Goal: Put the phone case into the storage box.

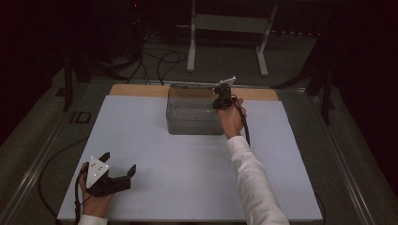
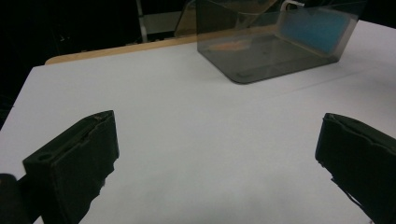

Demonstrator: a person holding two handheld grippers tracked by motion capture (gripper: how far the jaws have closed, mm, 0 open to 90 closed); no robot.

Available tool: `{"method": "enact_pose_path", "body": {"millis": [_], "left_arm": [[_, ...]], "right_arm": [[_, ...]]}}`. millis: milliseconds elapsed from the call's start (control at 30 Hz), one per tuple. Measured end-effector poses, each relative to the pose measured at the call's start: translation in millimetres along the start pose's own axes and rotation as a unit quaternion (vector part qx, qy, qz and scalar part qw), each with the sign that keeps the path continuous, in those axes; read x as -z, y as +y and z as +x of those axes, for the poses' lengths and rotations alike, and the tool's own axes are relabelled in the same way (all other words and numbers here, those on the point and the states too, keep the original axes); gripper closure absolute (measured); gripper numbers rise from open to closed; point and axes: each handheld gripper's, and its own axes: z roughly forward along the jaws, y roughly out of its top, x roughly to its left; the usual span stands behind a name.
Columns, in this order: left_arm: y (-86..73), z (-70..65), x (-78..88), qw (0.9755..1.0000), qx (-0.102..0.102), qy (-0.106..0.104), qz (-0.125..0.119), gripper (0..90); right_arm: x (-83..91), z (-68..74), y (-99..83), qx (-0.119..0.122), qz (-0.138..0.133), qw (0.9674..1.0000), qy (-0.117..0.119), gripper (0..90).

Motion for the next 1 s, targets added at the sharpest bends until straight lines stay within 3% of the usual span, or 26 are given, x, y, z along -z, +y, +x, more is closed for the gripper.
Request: {"method": "enact_pose_path", "body": {"millis": [433, 533, 667, 833, 1000], "left_arm": [[-0.1, -1.1, -0.9, 1.0, -0.003, -0.001, 0.003, 0.3], [0.0, -1.6, -1.1, 1.0, -0.004, -0.002, 0.003, 0.2], [0.1, -1.4, -1.1, 1.0, -0.004, -0.001, 0.002, 0.2], [0.2, -1.9, -1.4, 1.0, -0.005, -0.002, 0.002, 0.3], [0.3, -1.6, -1.0, 1.0, -0.005, -0.001, 0.002, 0.3]], "right_arm": [[14.5, 0.7, -3.3, 0.039, -0.012, 0.9989, 0.022, 60.8], [17.5, 1.5, -7.7, 0.05, -0.026, 0.9979, 0.032, 57.4], [19.3, 2.0, -12.8, 0.071, -0.037, 0.9965, 0.025, 49.3], [23.9, -0.1, -17.5, 0.066, -0.051, 0.9952, 0.052, 39.3], [28.6, 2.1, -23.3, 0.086, -0.066, 0.992, 0.064, 26.7]]}}
